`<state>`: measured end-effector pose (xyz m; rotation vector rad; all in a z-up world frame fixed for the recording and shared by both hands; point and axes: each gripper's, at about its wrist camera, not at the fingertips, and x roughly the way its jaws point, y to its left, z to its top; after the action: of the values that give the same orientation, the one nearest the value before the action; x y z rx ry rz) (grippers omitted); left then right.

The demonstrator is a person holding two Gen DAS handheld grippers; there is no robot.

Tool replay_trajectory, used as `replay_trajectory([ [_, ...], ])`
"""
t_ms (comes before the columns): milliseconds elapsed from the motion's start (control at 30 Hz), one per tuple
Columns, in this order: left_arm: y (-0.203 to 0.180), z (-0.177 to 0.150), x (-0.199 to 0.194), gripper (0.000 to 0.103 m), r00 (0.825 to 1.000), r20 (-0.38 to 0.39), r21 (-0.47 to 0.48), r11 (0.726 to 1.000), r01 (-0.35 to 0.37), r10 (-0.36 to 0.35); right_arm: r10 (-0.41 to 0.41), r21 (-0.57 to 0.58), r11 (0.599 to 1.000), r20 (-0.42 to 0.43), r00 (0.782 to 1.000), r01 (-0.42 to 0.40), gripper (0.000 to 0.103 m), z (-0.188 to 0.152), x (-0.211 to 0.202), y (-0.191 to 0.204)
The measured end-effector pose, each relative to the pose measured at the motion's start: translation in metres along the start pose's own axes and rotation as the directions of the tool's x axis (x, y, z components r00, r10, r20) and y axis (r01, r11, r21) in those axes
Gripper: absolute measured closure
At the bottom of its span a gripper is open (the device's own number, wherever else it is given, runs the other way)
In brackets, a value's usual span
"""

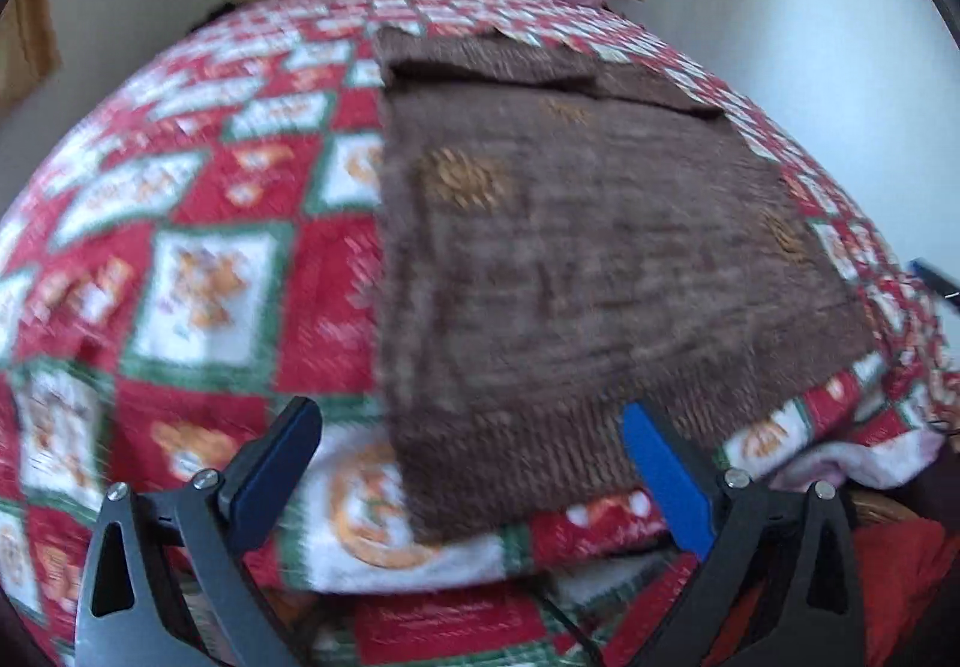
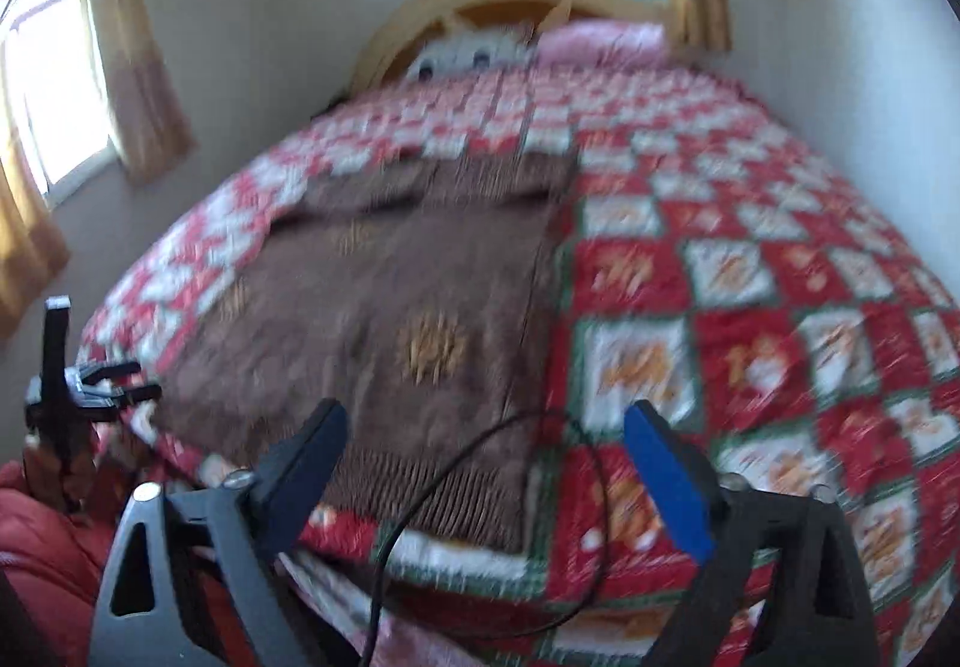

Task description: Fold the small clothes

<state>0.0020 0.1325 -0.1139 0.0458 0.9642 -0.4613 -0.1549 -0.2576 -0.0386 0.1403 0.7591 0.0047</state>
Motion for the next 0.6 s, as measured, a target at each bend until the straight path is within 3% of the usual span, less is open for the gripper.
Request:
replay_trajectory([
  [33, 0.000, -0.001, 0.003, 0.001, 1.000, -0.007, -0.005, 1.000, 0.007, -0.007, 0.006, 0.003, 1.000, -0.025, 1.000, -0.006, 0.027, -0.004, 0.009, 0.001],
  [133, 0.006, -0.005, 0.017, 0.007, 0.998, -0.046, -0.061, 0.997, 0.041, -0.044, 0.006, 0.041, 0.999, -0.059, 0.998, -0.003, 0.027, -0.014, 0.023, -0.007],
  [233, 0.007, -0.008, 0.013, 0.009, 0.998, -0.005, -0.085, 0.994, 0.067, -0.068, 0.021, 0.086, 0.996, -0.091, 0.996, -0.013, 0.027, -0.023, 0.031, -0.022],
  [400, 0.012, -0.009, 0.010, 0.027, 0.996, 0.016, -0.119, 0.989, 0.088, -0.087, 0.035, 0.111, 0.994, -0.137, 0.990, -0.020, 0.027, -0.032, 0.043, -0.033],
  [533, 0.010, -0.011, 0.008, 0.042, 0.996, 0.011, -0.117, 0.990, 0.085, -0.085, 0.055, 0.090, 0.995, -0.178, 0.982, -0.040, 0.030, -0.038, 0.054, -0.025],
  [600, 0.010, -0.013, 0.007, 0.042, 0.997, 0.011, -0.104, 0.992, 0.077, -0.076, 0.038, 0.037, 0.999, -0.189, 0.981, -0.031, 0.035, -0.038, 0.055, -0.013],
])
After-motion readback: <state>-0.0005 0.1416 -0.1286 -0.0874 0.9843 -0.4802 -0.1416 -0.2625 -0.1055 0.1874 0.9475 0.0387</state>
